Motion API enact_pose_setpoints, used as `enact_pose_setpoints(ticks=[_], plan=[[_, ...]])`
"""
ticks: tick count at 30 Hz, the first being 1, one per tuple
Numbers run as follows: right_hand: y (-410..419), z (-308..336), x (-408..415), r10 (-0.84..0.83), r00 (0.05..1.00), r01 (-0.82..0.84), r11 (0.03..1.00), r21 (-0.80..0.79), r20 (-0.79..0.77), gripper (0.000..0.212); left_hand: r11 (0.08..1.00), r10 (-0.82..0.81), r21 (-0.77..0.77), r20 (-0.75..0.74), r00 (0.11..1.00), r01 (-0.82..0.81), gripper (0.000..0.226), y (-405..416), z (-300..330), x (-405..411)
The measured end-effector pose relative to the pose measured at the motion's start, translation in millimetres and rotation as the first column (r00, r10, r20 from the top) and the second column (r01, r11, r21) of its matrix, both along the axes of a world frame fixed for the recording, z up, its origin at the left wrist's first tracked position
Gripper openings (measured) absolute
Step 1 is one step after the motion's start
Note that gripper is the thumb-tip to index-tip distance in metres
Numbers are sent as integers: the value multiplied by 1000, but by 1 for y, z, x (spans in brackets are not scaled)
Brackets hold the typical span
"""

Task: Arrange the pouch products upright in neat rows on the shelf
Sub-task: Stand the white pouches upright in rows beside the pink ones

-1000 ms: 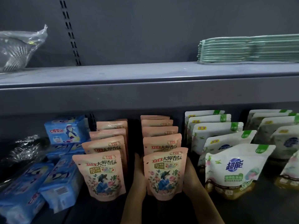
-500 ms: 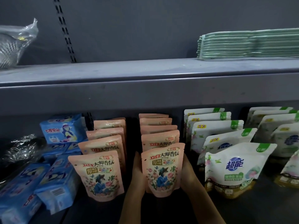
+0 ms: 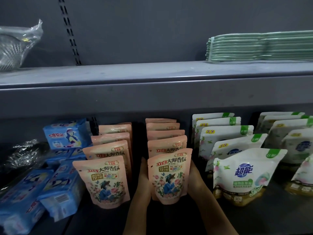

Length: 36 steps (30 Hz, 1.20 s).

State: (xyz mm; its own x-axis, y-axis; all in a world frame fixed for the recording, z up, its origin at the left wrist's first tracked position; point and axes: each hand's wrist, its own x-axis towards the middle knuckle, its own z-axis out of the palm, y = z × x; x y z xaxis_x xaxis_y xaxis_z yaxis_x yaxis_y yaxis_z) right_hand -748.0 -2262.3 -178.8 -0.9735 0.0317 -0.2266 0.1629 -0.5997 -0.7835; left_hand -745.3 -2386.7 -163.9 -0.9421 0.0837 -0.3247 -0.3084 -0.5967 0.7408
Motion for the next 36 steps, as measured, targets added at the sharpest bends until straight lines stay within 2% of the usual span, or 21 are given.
enact_pose_setpoints(ticks=[10,15,20,21,23,25,29,32,36], plan=[[-2,9,4,-12,998,11,1000,15,59,43,999,-31,-24,-36,999,31,56,-6,0,2],[5,25,3,-22,1000,22,996,85,-6,44,998,-56,-28,-74,996,54,57,-10,22,10],[4,61,13,-26,996,36,994,105,-90,41,985,-35,-174,-224,974,-4,47,-14,50,22],[5,64,16,-10,989,28,993,119,-147,42,972,-26,-232,-261,965,-36,46,-16,54,24],[6,75,22,4,972,63,959,276,-236,32,933,-36,-348,-341,939,-91,52,-20,60,31],[7,91,28,1,963,90,942,323,-271,24,912,-70,-396,-409,910,-108,61,-21,72,41],[5,118,36,-13,938,183,867,463,-347,39,884,-94,-432,-540,836,-179,60,-27,105,59],[-6,140,51,93,932,98,866,490,-351,34,875,-105,-439,-584,805,-205,61,-39,128,74],[-33,154,62,169,925,23,869,494,-340,53,842,1,-395,-679,734,-366,61,-80,142,85]])
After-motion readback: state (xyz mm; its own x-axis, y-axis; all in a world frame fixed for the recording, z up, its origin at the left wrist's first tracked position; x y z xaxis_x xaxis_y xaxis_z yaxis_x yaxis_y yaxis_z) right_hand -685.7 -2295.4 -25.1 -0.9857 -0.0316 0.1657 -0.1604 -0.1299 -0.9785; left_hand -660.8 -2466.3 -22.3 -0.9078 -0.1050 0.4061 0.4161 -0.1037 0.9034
